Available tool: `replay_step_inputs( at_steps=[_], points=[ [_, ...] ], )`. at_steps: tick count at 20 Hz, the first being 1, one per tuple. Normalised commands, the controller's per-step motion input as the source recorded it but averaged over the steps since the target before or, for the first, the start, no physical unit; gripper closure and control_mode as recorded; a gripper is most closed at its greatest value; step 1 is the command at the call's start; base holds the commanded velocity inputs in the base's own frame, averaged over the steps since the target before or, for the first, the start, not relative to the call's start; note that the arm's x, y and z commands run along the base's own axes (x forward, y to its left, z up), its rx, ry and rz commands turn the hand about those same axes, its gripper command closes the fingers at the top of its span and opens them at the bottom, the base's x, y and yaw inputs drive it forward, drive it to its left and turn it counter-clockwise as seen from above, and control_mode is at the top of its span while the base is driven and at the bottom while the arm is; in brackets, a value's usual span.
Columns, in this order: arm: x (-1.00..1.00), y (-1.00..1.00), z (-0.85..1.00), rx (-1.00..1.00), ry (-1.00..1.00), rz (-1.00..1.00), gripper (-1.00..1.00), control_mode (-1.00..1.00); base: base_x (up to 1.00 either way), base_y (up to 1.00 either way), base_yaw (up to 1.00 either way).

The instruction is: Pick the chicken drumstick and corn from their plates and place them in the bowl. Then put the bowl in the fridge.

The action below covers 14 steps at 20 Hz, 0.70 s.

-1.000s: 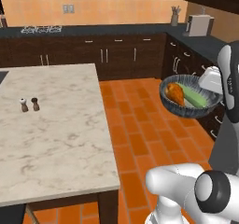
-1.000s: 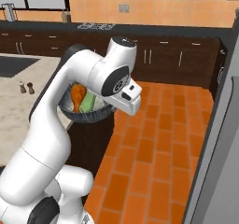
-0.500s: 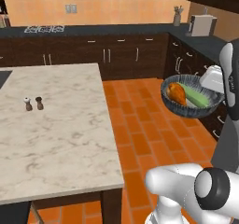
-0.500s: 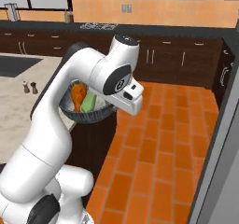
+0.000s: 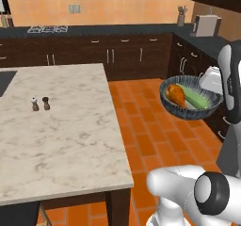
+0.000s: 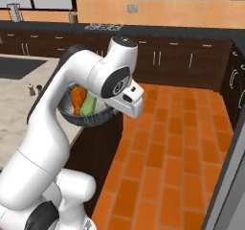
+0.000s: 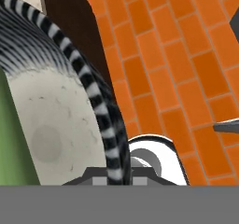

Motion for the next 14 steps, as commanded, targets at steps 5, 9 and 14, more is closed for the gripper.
replay_step_inputs(
  at_steps=[5, 9, 14],
  points=[
    [0.00, 0.00, 0.00, 0.00, 0.00, 0.00, 1.00, 1.00, 0.76, -0.69, -0.07],
    [0.00, 0.00, 0.00, 0.00, 0.00, 0.00, 1.00, 1.00, 1.00, 0.00, -0.38],
    [0.00, 0.00, 0.00, 0.00, 0.00, 0.00, 1.00, 1.00, 0.74, -0.71, -0.39]
  ],
)
